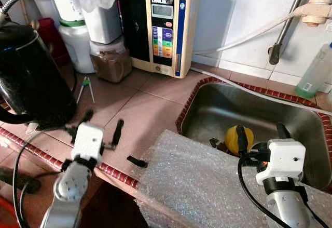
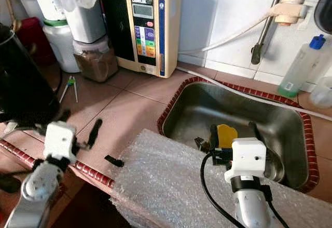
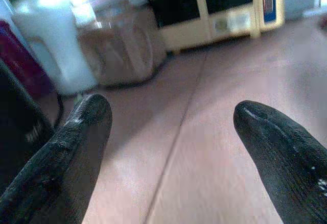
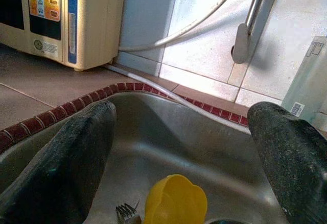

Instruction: Kitchen organization

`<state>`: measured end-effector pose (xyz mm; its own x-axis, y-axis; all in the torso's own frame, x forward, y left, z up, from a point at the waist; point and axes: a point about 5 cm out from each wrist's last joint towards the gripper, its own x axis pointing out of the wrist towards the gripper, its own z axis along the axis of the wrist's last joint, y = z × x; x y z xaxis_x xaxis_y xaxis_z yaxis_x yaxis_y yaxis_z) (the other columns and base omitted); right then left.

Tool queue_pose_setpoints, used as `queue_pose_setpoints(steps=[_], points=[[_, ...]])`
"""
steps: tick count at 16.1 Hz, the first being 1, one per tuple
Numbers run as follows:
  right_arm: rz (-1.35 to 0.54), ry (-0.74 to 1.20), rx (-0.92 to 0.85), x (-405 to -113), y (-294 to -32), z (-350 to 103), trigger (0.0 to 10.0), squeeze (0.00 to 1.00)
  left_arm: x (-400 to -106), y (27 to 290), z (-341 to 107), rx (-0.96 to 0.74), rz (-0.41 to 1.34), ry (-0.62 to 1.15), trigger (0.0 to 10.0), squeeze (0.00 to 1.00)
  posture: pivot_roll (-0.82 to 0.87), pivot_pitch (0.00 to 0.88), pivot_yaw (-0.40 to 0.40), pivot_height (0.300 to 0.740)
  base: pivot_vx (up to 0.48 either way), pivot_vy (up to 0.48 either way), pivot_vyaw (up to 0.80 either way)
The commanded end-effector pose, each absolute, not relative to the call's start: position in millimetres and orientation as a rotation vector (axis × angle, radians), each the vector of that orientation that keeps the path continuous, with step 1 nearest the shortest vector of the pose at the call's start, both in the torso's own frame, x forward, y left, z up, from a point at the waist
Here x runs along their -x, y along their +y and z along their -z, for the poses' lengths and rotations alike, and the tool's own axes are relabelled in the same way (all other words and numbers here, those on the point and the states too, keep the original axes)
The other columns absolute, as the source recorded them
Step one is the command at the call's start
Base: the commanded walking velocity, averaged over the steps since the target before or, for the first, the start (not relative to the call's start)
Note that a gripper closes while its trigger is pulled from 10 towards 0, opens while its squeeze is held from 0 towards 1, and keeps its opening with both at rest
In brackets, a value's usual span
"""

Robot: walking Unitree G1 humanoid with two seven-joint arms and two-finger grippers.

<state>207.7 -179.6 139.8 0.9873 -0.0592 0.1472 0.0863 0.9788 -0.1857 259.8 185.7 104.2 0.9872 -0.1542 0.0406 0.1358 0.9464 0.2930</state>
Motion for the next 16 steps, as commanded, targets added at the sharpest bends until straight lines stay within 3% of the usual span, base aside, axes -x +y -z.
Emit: queue_pose_setpoints(steps=[1,6,16], points=[[0.062,-0.149,0.182,-208,-176,-143,10.0,1.00,-260,181,-109,-0.306,0.166,-0.076,10.0,0.00,0.01,0.000,0.026,0.740,0.000,0.000,0.00],[0.067,-0.145,0.178,-209,-175,-144,10.0,1.00,-267,177,-112,-0.318,0.161,-0.075,10.0,0.00,0.00,0.000,0.038,0.740,0.000,0.000,0.77],[0.111,-0.120,0.102,-210,-180,-139,10.0,1.00,-273,166,-115,-0.289,0.241,-0.043,10.0,0.00,-0.01,0.000,0.053,0.740,0.000,0.000,0.00]])
